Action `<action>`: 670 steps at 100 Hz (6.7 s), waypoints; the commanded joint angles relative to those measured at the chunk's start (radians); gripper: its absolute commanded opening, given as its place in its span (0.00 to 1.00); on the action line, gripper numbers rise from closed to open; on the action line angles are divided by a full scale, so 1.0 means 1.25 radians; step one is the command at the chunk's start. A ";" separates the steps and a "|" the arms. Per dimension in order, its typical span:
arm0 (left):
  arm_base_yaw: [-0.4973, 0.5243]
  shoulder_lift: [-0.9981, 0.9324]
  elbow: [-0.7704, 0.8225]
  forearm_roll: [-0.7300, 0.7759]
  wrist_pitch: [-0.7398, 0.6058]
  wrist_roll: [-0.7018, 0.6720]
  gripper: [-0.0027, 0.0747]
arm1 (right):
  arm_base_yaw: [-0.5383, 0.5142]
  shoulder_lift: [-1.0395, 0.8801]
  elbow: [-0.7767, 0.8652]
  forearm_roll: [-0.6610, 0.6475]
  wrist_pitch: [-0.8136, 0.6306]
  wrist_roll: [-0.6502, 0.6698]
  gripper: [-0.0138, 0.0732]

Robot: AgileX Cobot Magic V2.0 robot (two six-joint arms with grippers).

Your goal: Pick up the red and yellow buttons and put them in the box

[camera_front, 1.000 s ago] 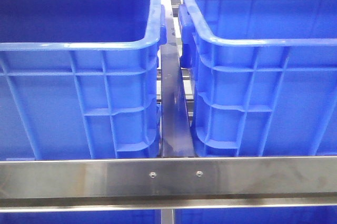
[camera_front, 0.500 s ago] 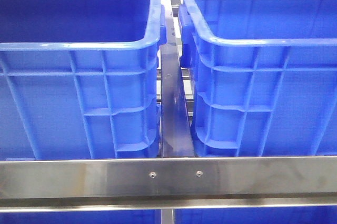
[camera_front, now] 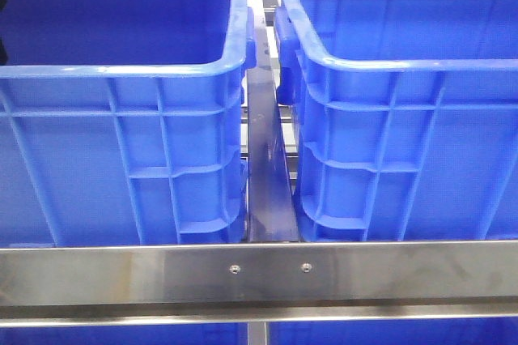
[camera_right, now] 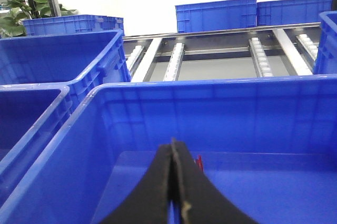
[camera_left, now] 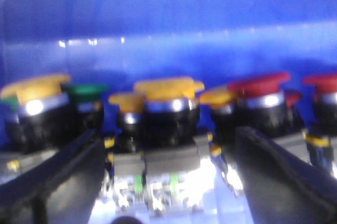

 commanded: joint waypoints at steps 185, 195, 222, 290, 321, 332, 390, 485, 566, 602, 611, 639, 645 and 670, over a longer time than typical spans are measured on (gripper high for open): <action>-0.025 -0.055 -0.051 -0.017 0.099 0.017 0.01 | 0.001 -0.001 -0.021 0.001 0.002 -0.013 0.08; -0.041 -0.103 -0.046 -0.017 0.131 0.020 0.01 | 0.001 -0.001 -0.021 0.001 0.002 -0.013 0.08; -0.099 -0.278 0.041 -0.017 0.157 0.036 0.01 | 0.001 -0.001 -0.021 0.001 0.002 -0.013 0.08; -0.317 -0.650 0.082 -0.023 0.203 0.039 0.01 | 0.001 -0.001 -0.021 0.001 0.002 -0.013 0.08; -0.411 -0.678 0.082 -0.068 0.234 0.070 0.01 | 0.001 -0.001 -0.021 0.001 0.002 -0.013 0.08; -0.451 -0.673 0.082 -0.147 0.230 0.133 0.01 | 0.001 -0.001 -0.021 0.001 0.016 -0.013 0.08; -0.568 -0.571 0.082 -0.217 0.212 0.206 0.01 | 0.001 -0.001 -0.021 0.008 0.146 -0.013 0.52; -0.568 -0.567 0.082 -0.217 0.204 0.206 0.01 | 0.109 0.479 -0.243 0.271 0.947 0.177 0.83; -0.568 -0.567 0.082 -0.217 0.215 0.206 0.01 | 0.284 0.648 -0.458 0.271 0.855 0.214 0.83; -0.568 -0.567 0.082 -0.217 0.215 0.206 0.01 | 0.284 0.656 -0.464 0.271 0.864 0.216 0.46; -0.568 -0.567 0.082 -0.217 0.215 0.206 0.01 | 0.284 0.656 -0.464 0.271 0.874 0.216 0.31; -0.568 -0.567 0.082 -0.217 0.215 0.206 0.32 | 0.284 0.656 -0.464 0.271 0.885 0.216 0.22; -0.568 -0.567 0.082 -0.217 0.215 0.206 0.51 | 0.284 0.656 -0.466 0.271 0.884 0.216 0.22; -0.568 -0.567 0.082 -0.196 0.217 0.206 0.74 | 0.283 0.655 -0.469 0.271 0.861 0.216 0.22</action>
